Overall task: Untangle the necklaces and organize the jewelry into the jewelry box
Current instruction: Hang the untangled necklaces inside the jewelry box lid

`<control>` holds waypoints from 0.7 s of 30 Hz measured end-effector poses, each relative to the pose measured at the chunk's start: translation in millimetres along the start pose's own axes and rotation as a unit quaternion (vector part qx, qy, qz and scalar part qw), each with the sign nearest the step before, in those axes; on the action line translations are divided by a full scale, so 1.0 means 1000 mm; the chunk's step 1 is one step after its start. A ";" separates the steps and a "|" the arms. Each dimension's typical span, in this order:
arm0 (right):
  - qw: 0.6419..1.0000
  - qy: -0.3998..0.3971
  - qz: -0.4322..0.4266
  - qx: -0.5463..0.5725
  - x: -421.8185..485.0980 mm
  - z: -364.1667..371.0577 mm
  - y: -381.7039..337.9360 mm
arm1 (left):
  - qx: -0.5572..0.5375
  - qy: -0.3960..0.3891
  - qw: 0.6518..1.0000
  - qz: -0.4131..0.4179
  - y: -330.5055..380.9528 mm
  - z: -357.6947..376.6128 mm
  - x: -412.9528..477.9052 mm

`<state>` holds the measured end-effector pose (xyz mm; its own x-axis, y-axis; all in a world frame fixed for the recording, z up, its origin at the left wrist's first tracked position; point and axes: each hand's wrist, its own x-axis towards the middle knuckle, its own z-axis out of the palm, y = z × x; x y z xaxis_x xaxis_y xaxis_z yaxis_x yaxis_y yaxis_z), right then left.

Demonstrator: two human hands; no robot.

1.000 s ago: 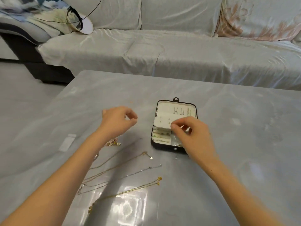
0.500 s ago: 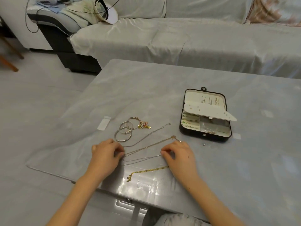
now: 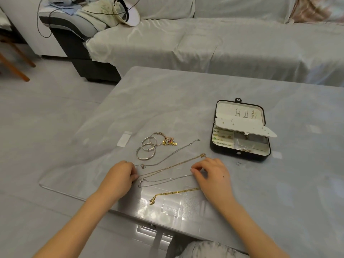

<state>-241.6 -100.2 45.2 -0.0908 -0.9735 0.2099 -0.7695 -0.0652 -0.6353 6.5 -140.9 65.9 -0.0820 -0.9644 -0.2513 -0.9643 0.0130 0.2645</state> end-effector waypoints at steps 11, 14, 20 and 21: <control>1.000 0.008 0.002 -0.012 -0.002 -0.007 0.010 | -0.038 0.063 0.995 -0.062 -0.001 0.009 -0.013; 1.000 0.000 0.002 -0.008 -0.002 -0.009 0.008 | -0.050 0.033 0.994 -0.087 0.001 0.002 -0.008; 1.000 -0.008 0.005 0.025 0.001 -0.018 -0.004 | -0.122 -0.044 0.990 -0.056 0.015 -0.030 0.003; 0.999 -0.015 -0.004 0.038 0.004 -0.020 -0.009 | -0.151 -0.064 0.986 -0.038 0.022 -0.039 0.005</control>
<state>-247.3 -98.9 66.7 -0.0661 -0.9789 0.1933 -0.7204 -0.0873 -0.6881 -5.8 -155.7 106.7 -0.0616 -0.9182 -0.3912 -0.8510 -0.1565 0.5013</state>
